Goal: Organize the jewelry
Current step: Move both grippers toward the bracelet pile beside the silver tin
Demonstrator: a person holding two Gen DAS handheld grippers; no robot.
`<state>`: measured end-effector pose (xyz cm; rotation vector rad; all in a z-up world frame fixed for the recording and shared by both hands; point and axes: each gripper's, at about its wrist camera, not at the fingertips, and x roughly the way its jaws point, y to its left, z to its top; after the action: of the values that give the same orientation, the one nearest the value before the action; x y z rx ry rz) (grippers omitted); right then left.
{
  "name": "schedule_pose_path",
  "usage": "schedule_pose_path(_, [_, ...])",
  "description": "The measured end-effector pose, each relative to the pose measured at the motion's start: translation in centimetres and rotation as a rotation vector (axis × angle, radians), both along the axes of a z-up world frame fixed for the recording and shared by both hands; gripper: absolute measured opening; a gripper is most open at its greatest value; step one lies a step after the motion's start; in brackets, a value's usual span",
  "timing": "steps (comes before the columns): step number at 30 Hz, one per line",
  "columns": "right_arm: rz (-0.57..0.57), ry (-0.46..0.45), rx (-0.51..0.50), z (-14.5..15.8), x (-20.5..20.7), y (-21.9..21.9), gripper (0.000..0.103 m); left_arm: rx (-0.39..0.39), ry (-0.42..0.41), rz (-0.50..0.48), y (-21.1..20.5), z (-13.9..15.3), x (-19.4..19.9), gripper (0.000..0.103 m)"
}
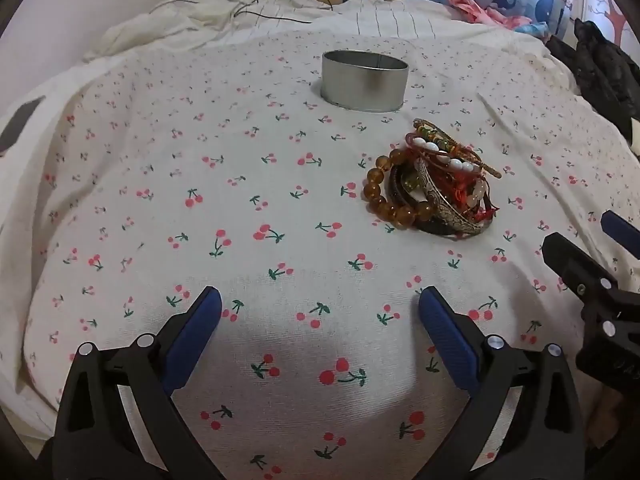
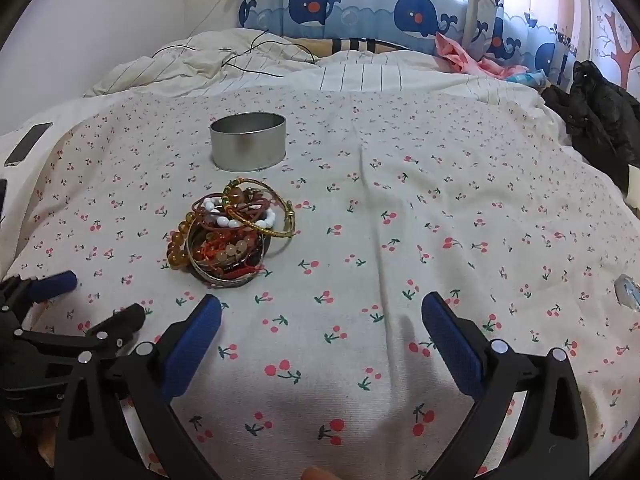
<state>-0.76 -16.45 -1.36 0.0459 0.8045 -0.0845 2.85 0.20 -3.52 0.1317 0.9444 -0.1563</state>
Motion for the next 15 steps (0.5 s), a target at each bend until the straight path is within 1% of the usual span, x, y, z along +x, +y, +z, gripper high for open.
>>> schedule_pose_path(3, [0.006,-0.082,0.007,1.2,-0.7,0.0,0.096,-0.012,0.005,-0.003,0.1,0.0,0.1,0.095])
schedule_pose_path(5, [0.048,-0.172,0.083,2.3,-1.3,-0.3,0.096,-0.034,0.004,0.005,0.3,0.3,0.0,0.095])
schedule_pose_path(6, [0.069,-0.166,0.127,2.4,-1.1,-0.5,0.096,-0.059,0.002,0.017,0.6,0.5,0.0,0.095])
schedule_pose_path(7, [0.074,-0.132,0.129,2.5,-0.8,-0.7,0.096,-0.074,0.001,0.029,0.7,0.6,-0.3,0.095])
schedule_pose_path(8, [0.073,-0.109,0.112,2.4,-0.5,-0.8,0.096,-0.095,-0.006,0.037,0.9,1.1,-0.2,0.095])
schedule_pose_path(10, [0.055,-0.104,0.102,2.8,-0.4,-1.3,0.096,-0.073,-0.044,0.038,0.6,2.0,0.0,0.095])
schedule_pose_path(12, [0.038,-0.090,0.105,3.2,0.0,-2.1,0.096,-0.047,-0.078,0.012,-0.1,3.0,0.5,0.095])
schedule_pose_path(14, [0.017,-0.085,0.073,3.3,0.5,-2.8,0.096,-0.025,-0.091,-0.022,-1.0,3.6,1.4,0.095])
schedule_pose_path(15, [0.013,-0.079,0.080,3.2,0.6,-3.2,0.096,-0.019,-0.087,-0.039,-1.4,3.7,2.0,0.095])
